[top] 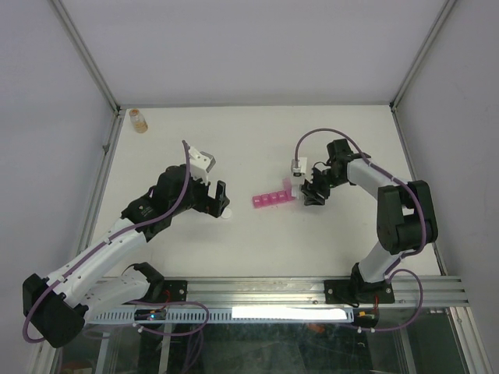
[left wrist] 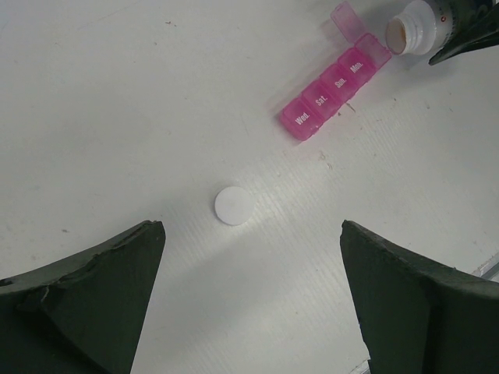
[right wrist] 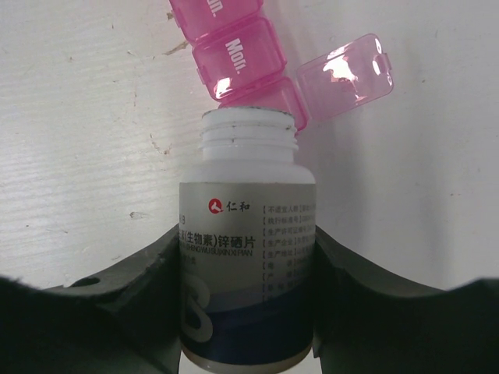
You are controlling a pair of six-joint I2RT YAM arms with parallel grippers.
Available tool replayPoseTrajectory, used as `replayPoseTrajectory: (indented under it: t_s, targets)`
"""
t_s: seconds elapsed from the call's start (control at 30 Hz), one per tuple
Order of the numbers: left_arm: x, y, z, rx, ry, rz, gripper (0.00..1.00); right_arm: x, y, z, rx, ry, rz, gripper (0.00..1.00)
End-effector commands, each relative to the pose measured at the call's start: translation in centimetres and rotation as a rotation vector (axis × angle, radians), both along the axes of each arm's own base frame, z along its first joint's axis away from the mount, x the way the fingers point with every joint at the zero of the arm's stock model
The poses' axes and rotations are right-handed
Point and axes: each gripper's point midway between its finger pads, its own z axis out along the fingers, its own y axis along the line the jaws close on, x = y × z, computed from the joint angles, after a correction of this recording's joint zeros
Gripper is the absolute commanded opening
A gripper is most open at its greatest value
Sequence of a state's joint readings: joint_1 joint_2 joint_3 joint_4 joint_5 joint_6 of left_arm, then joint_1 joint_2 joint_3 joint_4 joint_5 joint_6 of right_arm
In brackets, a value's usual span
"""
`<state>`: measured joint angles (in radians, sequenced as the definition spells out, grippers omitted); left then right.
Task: Sort the pills into containers
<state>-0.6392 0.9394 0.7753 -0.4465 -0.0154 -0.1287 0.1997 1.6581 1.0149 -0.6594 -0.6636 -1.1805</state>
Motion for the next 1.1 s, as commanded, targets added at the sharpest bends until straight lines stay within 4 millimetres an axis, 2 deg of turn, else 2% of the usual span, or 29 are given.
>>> replayPoseTrajectory:
  t_s: [0.0, 0.47, 0.77, 1.07]
  targets:
    - [0.6, -0.3, 1.3, -0.029, -0.048, -0.023, 0.99, 1.3, 0.3, 1.5, -0.009, -0.04, 0.007, 0.0]
    - [0.6, -0.3, 1.3, -0.033, -0.048, -0.026, 0.99, 0.8, 0.6, 2.6, 0.011, -0.042, 0.017, 0.0]
    - [0.6, -0.4, 1.2, -0.034, -0.046, -0.028, 0.99, 0.5, 0.6, 2.5, 0.002, -0.05, 0.028, 0.0]
    - [0.6, -0.3, 1.1, -0.033, -0.044, -0.027, 0.99, 1.0, 0.3, 1.9, -0.057, -0.083, 0.032, 0.0]
